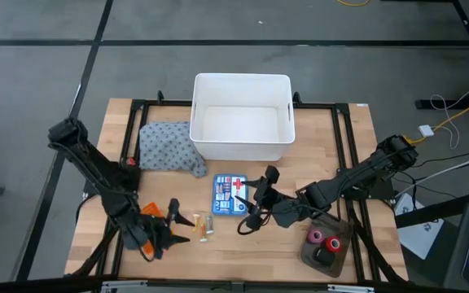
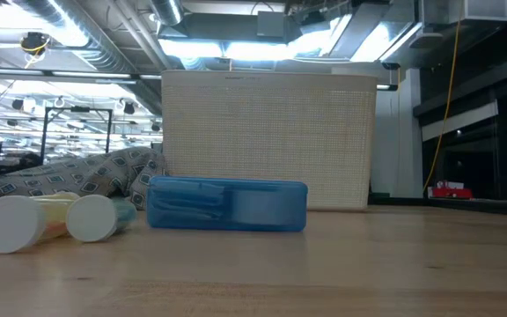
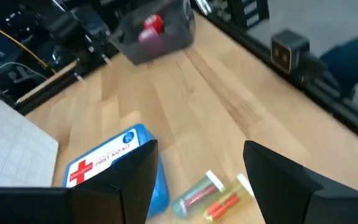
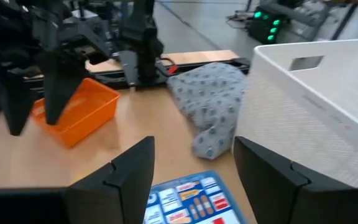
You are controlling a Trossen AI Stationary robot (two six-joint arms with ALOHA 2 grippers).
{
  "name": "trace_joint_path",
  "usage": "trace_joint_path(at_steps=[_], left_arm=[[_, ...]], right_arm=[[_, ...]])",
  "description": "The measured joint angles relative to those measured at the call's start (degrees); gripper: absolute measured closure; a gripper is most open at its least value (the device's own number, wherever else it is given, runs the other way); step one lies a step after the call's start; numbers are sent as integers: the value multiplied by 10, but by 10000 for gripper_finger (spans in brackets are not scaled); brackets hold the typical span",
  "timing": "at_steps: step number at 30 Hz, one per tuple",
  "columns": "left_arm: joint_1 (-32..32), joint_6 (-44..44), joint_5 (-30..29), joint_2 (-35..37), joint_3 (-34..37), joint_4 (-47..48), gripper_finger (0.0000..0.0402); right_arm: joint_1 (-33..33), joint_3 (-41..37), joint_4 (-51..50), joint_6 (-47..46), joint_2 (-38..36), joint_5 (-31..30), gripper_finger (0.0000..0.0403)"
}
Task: Pick & place medical supplies in basket/bin
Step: Put the bottom yellow pill bottle into the orange bin
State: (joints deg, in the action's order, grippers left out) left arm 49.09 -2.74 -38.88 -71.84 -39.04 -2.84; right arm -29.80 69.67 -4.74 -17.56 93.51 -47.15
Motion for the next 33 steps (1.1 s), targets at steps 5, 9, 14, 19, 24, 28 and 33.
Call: trace_joint_path(at_steps=[5,9,14,19,24,28,33], left_arm=[[-24,27,38,-62,-45,68,166],[-40,43,80,-113,-73,98,166],[-51,26,118,-183,-122,133,166],[-53,10,132,-251,-185,201,166],[-53,9,132,-301,-241,262,167],[-53,-1,132,-317,-255,271,167],[-54,-5,131,-317,-255,287,167]], right_arm=[[0,0,0,-11,0,18,183],[0,0,0,-11,0,18,183],[0,0,-1,-12,0,18,183],[0,0,-11,-13,0,18,183],[0,0,-17,-15,0,18,183],[0,0,-17,-15,0,18,183],[0,0,-17,-17,0,18,183]])
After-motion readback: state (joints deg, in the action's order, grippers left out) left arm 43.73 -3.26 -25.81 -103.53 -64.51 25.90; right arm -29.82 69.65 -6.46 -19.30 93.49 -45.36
